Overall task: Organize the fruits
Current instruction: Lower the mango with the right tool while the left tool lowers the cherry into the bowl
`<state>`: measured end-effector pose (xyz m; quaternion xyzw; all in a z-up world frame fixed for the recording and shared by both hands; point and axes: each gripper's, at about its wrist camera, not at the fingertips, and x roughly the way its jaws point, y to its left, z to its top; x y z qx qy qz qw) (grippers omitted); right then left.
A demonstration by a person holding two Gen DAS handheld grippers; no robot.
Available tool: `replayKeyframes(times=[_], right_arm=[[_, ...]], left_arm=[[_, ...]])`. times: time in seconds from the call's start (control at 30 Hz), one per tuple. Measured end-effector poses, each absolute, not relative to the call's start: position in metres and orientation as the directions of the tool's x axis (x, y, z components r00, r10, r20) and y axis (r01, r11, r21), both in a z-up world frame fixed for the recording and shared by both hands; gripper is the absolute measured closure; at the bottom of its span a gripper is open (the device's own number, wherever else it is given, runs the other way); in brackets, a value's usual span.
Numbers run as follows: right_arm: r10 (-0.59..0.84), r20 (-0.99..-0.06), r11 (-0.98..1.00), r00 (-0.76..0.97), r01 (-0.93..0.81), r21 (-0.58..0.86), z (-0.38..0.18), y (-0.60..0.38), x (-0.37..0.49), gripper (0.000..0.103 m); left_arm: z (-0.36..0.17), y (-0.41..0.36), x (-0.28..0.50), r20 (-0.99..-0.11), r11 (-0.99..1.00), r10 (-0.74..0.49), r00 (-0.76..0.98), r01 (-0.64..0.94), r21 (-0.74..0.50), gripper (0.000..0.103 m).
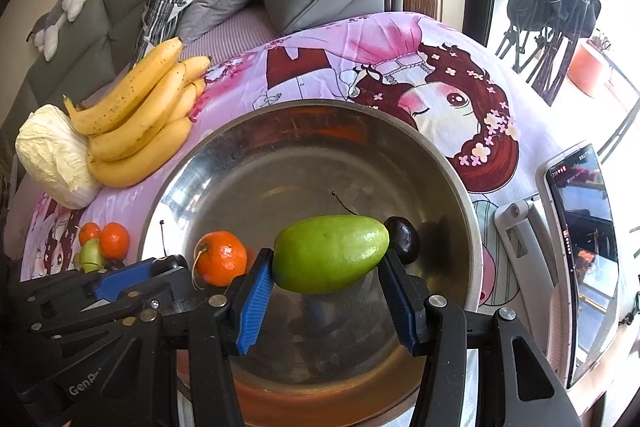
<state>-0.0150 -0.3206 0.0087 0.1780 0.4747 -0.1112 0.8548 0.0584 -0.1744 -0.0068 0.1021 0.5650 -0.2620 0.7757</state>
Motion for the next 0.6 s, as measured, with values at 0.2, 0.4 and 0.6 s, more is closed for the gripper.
replayKeyframes(times=[0.2,0.4,0.6], right_arm=[[-0.019,-0.855,0.913,0.519,0.358,0.197,0.0066,-0.3199,-0.0139,0.047],[-0.019,-0.861,0.911,0.509,0.364,0.195,0.0038,-0.3208,-0.0128,0.046],[-0.018,-0.865,0.911,0.502,0.364,0.193,0.0019,-0.3210,-0.0121,0.047]], left_arm=[[-0.0110,-0.1760,0.0575,-0.934,0.841,-0.285,0.218,0.525,-0.134,0.074],[-0.0115,-0.1777,0.0566,-0.934,0.836,-0.287,0.213,0.531,-0.136,0.074],[-0.0129,-0.1794,0.0574,-0.932,0.835,-0.292,0.214,0.533,-0.139,0.074]])
